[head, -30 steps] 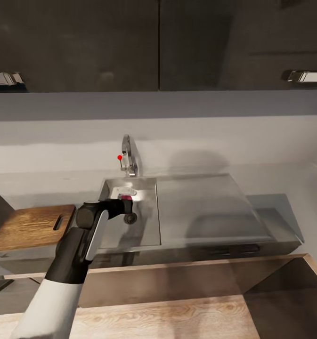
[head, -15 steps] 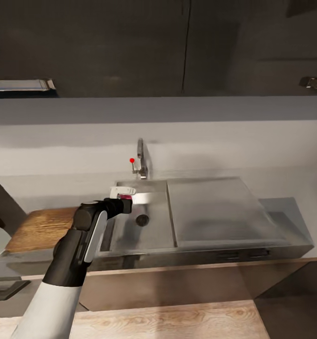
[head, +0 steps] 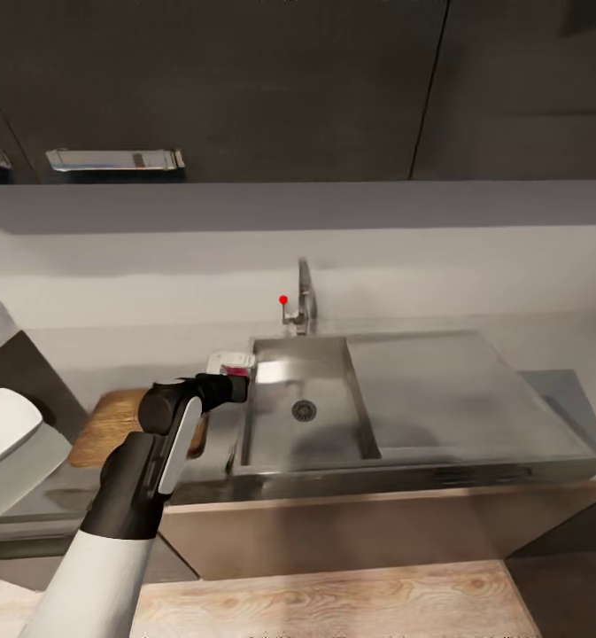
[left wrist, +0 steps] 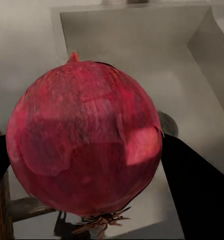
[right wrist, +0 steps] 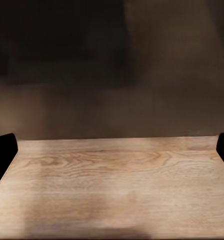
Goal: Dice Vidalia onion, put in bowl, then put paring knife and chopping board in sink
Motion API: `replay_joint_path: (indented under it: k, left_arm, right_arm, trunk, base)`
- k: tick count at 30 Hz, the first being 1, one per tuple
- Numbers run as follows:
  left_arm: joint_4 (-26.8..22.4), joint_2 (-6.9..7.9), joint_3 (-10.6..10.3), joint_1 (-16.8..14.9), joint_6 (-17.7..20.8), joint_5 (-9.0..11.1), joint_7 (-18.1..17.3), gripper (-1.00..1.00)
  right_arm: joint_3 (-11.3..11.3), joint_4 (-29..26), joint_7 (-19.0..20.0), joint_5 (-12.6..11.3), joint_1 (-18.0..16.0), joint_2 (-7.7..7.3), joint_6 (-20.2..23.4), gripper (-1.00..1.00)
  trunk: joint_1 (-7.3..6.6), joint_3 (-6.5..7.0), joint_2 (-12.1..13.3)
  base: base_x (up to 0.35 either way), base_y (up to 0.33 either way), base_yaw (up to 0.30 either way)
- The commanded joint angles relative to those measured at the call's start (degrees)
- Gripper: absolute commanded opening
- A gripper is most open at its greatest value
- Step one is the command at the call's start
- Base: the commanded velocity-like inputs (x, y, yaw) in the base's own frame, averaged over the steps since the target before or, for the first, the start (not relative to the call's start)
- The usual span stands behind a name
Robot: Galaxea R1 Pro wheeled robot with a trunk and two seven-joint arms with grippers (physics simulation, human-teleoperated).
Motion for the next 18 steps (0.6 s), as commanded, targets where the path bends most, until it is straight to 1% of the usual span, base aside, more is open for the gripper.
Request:
replay_joint_path:
  k: [1, 15, 18]
  left_arm:
    - [-0.03, 0.01, 0.03, -0.02, 0.25, 0.32, 0.08, -1.00]
    - [0.14, 0.03, 0.03, 0.02, 0.22, 0.32, 0.08, -1.00]
    - [0.17, 0.37, 0.03, 0.02, 0.21, 0.32, 0.08, -1.00]
  right_arm:
    - [-0.08, 0.01, -0.52, 0.60, -0.03, 0.02, -0.11, 1.00]
    - [-0.08, 0.01, -0.52, 0.60, -0.03, 0.02, -0.11, 1.00]
    - [-0.08, 0.01, -0.52, 0.60, -0.03, 0.02, -0.11, 1.00]
  trunk:
    - [0.02, -0.11, -0.11]
    - [0.02, -0.11, -0.11]
    - [0.02, -0.11, -0.11]
  base:
    - [-0.121, 0.313, 0.000]
    - [-0.148, 0.303, 0.000]
    - [-0.174, 0.286, 0.000]
